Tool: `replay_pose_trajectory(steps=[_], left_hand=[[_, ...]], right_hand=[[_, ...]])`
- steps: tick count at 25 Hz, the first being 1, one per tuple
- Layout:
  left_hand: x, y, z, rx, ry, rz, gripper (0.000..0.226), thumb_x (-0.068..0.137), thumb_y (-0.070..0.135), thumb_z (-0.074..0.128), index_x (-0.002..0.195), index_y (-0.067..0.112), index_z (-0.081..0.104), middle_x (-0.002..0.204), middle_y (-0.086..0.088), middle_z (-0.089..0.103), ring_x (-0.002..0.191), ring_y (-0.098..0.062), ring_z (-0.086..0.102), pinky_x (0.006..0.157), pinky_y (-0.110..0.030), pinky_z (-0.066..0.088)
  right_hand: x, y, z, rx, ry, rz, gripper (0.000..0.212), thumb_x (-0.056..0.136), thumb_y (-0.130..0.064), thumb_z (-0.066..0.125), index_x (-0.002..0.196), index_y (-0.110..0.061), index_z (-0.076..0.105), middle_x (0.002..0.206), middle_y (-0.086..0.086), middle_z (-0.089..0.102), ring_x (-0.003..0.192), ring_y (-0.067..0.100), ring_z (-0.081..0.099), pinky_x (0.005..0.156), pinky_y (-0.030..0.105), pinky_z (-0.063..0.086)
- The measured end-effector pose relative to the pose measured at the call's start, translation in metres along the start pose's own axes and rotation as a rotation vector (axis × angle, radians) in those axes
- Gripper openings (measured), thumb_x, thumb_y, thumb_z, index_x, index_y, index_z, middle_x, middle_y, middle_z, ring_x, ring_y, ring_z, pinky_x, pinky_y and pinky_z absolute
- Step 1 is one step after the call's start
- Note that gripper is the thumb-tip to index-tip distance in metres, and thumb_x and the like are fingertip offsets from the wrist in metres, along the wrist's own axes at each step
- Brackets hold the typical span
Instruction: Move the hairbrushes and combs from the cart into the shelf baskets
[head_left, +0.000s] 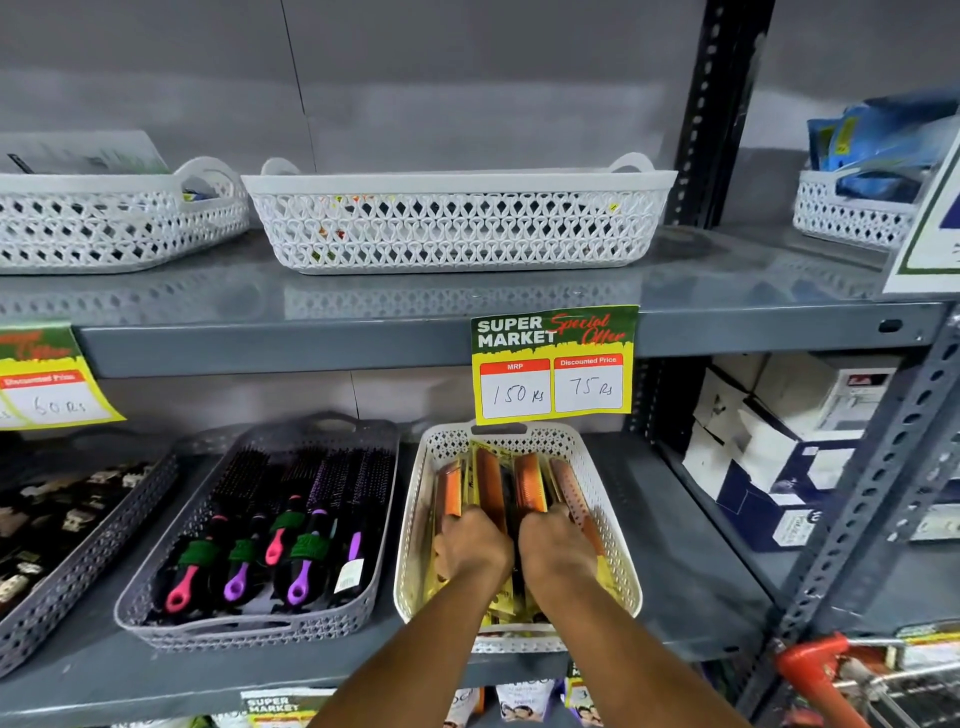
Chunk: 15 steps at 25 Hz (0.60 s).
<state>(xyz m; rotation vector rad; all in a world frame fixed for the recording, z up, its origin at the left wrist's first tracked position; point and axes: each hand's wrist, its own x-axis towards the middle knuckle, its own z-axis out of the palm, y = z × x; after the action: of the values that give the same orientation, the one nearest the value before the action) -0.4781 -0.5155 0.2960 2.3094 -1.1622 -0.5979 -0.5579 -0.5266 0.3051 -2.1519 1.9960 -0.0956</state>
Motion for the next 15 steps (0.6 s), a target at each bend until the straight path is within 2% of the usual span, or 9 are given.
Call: replay_pose_trajectory(steps=[6,10,12,14,15], left_hand=[[-0.001,0.000,0.002,0.018,0.036,0.011,0.029,0.093,0.025,0.049,0.120,0.020,0.059,0.126,-0.011,0.054,0.117,-0.034,0.049,0.094,-0.044,0.044],[-0.007,0.003,-0.002,0.031,0.074,0.045,0.031,0.096,0.024,0.042,0.122,0.017,0.057,0.129,-0.013,0.055,0.120,-0.035,0.047,0.099,-0.046,0.042],[-0.011,0.000,-0.006,0.054,0.140,0.122,0.035,0.096,0.025,0.042,0.128,0.016,0.053,0.132,-0.014,0.054,0.123,-0.036,0.047,0.099,-0.046,0.041],[-0.010,-0.007,-0.015,0.163,0.232,0.258,0.043,0.095,0.021,0.043,0.138,0.017,0.047,0.139,-0.014,0.050,0.126,-0.034,0.045,0.101,-0.043,0.041],[-0.009,-0.014,-0.020,0.224,0.299,0.325,0.046,0.095,0.020,0.041,0.141,0.017,0.044,0.142,-0.012,0.049,0.128,-0.031,0.045,0.102,-0.041,0.040]], right_hand=[[-0.007,0.002,-0.003,-0.067,0.055,-0.089,0.029,0.089,0.000,0.047,0.114,-0.004,0.059,0.114,0.016,0.052,0.096,0.033,0.062,0.080,0.042,0.055],[-0.011,0.005,-0.004,-0.129,0.089,-0.150,0.033,0.089,0.003,0.043,0.119,-0.001,0.055,0.118,0.017,0.050,0.104,0.034,0.059,0.080,0.042,0.053],[-0.009,0.006,-0.005,-0.142,0.110,-0.183,0.039,0.090,-0.002,0.039,0.128,-0.002,0.047,0.131,0.021,0.043,0.125,0.040,0.043,0.094,0.046,0.047],[-0.005,0.010,-0.006,-0.095,0.138,-0.232,0.052,0.091,-0.014,0.041,0.141,-0.009,0.030,0.146,0.019,0.029,0.142,0.041,0.010,0.111,0.049,0.027],[-0.004,0.013,-0.005,-0.054,0.185,-0.260,0.058,0.090,-0.020,0.042,0.144,-0.013,0.023,0.150,0.016,0.025,0.144,0.037,0.001,0.114,0.048,0.021]])
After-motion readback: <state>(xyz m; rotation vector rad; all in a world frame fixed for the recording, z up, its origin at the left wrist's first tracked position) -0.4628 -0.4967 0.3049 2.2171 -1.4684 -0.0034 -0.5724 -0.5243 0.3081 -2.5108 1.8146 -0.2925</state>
